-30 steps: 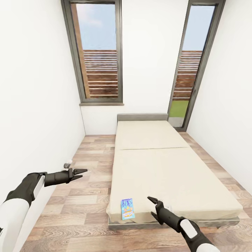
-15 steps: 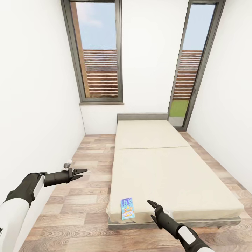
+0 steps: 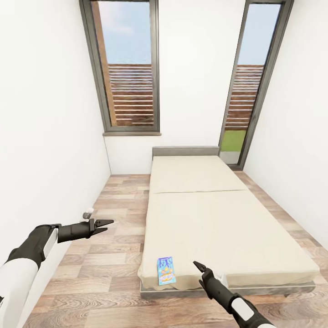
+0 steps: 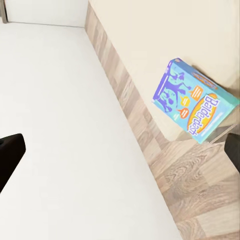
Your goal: Put all the toys in the child's room - the three board games (two on the bed and one on the table), the two jigsaw puzzles on the table, and the tennis ball on the table - inside the toy box on the table in the child's room.
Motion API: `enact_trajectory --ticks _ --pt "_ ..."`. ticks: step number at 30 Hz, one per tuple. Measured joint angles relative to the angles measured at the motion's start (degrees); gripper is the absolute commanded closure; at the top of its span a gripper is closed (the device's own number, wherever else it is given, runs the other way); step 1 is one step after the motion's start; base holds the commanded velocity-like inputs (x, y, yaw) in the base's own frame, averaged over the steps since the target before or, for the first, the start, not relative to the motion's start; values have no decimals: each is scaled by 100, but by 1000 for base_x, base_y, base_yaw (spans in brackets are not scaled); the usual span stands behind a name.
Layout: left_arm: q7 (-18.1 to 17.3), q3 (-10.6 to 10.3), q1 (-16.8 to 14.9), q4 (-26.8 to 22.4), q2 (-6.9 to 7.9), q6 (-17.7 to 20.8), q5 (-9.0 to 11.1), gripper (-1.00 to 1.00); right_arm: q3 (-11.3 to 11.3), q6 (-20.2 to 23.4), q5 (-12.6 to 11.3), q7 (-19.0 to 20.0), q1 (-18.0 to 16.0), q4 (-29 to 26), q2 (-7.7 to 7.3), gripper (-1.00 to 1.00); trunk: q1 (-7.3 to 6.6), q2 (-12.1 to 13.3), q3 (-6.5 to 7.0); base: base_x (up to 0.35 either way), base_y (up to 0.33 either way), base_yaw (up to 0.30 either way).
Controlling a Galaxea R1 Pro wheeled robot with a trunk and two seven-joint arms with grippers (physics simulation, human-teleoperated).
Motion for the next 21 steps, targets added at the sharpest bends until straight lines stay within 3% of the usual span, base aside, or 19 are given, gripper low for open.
enact_trajectory --ticks 10,21 --pt "-2 0 0 1 0 -13 0 -100 291 34 -39 0 0 30 145 -100 220 -402 -180 0 0 0" --pt "-9 0 0 -3 -7 -22 8 -100 336 549 -40 58 -8 19 348 -100 462 -843 -378 0 0 0"
